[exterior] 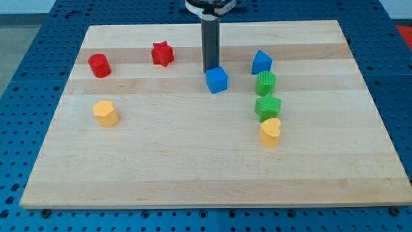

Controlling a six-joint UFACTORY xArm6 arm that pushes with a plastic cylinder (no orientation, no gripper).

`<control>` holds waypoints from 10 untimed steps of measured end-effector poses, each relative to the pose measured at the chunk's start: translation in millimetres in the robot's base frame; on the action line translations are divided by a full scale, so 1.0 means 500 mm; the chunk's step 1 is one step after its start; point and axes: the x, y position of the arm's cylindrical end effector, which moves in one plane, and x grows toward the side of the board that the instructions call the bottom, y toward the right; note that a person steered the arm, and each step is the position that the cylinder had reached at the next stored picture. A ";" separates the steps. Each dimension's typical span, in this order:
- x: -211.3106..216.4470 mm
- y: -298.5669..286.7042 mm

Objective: Push the yellow hexagon right a bit

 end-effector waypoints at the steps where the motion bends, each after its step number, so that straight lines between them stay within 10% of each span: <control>1: 0.019 0.000; 5: 0.016 -0.027; 10: 0.131 -0.429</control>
